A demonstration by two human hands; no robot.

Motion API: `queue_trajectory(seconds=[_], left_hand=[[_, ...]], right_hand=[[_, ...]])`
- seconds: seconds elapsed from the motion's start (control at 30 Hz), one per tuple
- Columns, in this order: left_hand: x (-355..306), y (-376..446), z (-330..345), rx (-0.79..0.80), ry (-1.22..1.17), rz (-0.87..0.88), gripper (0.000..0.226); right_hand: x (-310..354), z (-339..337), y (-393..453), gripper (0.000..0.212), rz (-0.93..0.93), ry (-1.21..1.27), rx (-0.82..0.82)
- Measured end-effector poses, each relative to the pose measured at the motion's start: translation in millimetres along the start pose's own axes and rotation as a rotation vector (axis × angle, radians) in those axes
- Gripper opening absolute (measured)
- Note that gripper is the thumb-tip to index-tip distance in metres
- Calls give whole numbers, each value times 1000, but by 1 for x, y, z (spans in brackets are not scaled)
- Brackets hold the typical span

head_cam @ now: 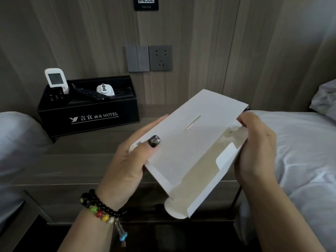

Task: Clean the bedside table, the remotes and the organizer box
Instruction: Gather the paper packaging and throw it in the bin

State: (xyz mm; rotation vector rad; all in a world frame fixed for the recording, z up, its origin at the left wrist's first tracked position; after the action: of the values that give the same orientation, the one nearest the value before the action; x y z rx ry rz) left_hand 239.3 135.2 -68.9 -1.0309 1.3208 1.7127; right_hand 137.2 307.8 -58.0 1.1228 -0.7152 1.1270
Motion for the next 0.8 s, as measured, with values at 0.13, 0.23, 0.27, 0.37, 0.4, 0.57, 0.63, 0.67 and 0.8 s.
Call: queue_trajectory(seconds=[0.13, 0.23, 0.27, 0.37, 0.4, 0.57, 0.63, 0.67, 0.8], left_hand=[[3, -3, -3, -9, -21, 32, 48], [2, -3, -3, 9, 19, 74, 49], [1, -4, -1, 35, 53, 69, 52], [2, -6, 5, 104, 188, 50, 67], [1, -7, 7, 115, 232, 50, 69], [-1, -10, 19, 145, 502, 112, 75], [-3, -11, 25, 143, 598, 131, 76], [-3, -12, 28, 145, 642, 138, 76], [-11, -11, 38, 93, 560, 127, 59]], right_hand=[[-5, -1, 0, 23, 33, 29, -44], [-1, 3, 15, 20, 128, 72, -76], [0, 4, 18, 26, 143, 67, -103], [-4, 5, 3, 39, 66, 141, -127], [-6, 4, -1, 42, 51, 152, -128], [5, 5, -10, 22, -129, 83, -169], [9, 9, -13, 25, -203, 22, -171], [11, 11, -15, 29, -220, 7, -158], [19, 15, -17, 50, -214, 11, -26]])
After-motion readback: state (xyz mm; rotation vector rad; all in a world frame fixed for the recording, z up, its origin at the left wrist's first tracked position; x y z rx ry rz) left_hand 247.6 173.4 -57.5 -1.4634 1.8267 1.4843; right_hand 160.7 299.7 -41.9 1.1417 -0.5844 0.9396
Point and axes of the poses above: each hand's wrist, its own y-axis towards the middle knuckle, its own z-axis out of the palm, x = y × z, the point moved 1 cm from there along y, towards the middle knuckle, and after that the axes turned 5 degrees about -y, right-handed, at the moved point
